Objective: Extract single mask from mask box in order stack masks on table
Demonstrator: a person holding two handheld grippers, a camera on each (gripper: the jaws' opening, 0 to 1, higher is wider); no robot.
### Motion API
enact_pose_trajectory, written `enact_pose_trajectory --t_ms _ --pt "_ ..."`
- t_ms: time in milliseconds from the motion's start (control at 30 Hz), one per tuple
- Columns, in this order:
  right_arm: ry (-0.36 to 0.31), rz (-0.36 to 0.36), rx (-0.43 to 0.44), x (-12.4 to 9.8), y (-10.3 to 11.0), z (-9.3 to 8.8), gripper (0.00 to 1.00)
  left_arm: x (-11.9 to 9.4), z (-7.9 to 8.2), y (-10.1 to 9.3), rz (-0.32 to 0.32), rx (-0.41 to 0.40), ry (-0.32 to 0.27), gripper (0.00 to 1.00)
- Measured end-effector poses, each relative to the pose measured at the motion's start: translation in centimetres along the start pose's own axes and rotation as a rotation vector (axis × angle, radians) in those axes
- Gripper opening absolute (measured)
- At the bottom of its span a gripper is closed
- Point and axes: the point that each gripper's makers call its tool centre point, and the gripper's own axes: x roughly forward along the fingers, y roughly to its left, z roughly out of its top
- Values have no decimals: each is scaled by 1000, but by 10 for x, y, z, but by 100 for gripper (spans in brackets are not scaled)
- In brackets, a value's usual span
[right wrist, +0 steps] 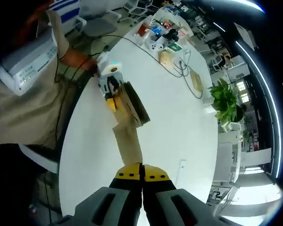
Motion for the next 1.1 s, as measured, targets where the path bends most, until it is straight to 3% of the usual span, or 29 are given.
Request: enact_pose_trajectory --t_ms 500,867,1100 --pt "71 -2 107 28 8 -46 0 0 0 1 0 -1 0 19" --pt "133 -63 170 47 -8 -81 0 -1 0 0 -1 -1 0 19" --pt "198 -125 237 68 -28 -114 0 -1 0 1 1 2 2 19"
